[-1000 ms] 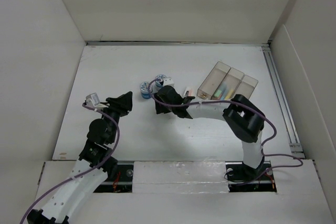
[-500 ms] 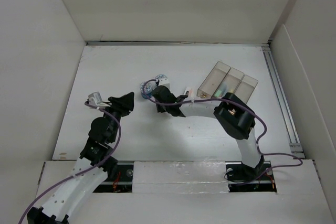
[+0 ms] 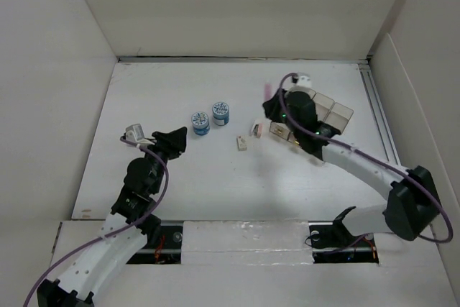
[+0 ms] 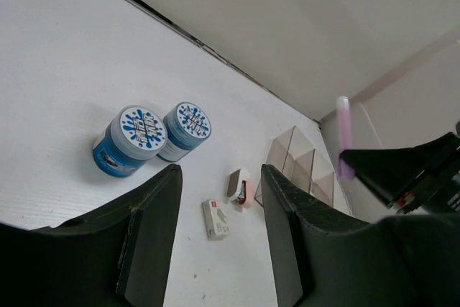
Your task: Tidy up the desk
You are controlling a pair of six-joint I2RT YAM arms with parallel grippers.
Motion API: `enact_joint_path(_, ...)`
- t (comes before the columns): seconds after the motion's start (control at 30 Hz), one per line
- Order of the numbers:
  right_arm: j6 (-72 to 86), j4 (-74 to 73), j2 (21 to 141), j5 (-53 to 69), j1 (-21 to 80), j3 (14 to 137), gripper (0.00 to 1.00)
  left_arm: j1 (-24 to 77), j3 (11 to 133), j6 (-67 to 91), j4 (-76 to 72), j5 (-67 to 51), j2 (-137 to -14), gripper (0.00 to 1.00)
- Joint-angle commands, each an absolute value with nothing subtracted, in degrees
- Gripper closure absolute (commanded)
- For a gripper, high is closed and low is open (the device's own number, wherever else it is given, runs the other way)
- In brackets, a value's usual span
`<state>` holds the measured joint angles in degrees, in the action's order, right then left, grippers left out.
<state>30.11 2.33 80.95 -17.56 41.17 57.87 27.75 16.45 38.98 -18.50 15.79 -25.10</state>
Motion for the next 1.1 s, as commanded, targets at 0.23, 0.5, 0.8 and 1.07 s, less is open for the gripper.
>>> enact_joint_path(0.23, 40.25, 6.32, 72.33, -13.98, 17.77, 43.34, 0.98, 27.95, 18.54, 37.18, -23.73, 9.94, -29.44, 0.56)
enact_joint_path(0.5, 41.40, 8.08, 75.67, -8.52, 11.43, 40.43, 0.95, 27.95, 19.86, 36.21, -23.91, 8.00, -32.69, 0.56)
enact_joint_path(0.8, 42.01, 8.44, 77.79, -7.56, 9.76, 41.13, 0.55, 27.95, 20.13, 35.86, -24.35, 7.47, -34.54, 0.56)
enact_joint_path(1.07, 38.86, 9.31, 69.09, -9.75, 14.05, 40.43, 0.44, 27.95, 20.39, 35.77, -23.91, 7.38, -34.02, 0.56)
